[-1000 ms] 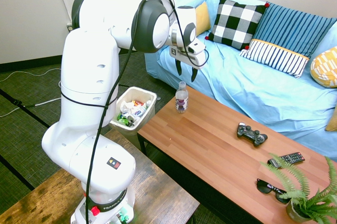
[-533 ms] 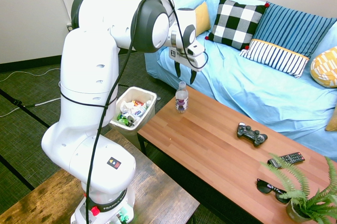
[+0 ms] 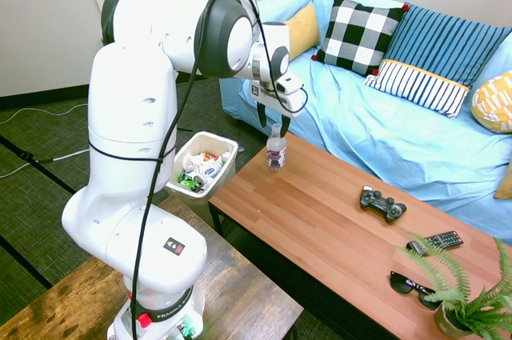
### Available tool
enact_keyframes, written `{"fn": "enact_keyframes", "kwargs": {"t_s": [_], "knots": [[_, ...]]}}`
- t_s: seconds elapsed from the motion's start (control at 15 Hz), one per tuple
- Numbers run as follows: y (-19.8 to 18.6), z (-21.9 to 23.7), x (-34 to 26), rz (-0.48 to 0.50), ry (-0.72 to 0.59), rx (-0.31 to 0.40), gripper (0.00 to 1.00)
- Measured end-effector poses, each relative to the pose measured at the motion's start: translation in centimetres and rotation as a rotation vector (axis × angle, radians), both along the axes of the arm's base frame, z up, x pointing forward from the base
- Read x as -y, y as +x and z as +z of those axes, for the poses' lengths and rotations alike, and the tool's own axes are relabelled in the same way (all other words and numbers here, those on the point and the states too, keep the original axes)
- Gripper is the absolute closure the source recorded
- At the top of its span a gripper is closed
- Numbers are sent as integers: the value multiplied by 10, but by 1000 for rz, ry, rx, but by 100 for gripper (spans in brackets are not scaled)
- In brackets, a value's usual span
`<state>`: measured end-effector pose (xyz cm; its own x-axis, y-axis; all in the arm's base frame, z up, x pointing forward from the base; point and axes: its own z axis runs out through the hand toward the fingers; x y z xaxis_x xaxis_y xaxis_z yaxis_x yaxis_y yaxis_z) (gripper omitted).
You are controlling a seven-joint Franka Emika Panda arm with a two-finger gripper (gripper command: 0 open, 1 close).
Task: Throw the bottle in the trash bin
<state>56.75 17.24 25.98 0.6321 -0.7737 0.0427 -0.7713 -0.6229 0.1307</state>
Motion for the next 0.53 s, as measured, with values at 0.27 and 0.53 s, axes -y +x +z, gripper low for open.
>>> {"fn": "enact_keyframes", "kwargs": {"t_s": [0.27,0.53], "knots": [[1,0,3,-5,1,8,100],[1,0,5,-7,0,6,100]]}}
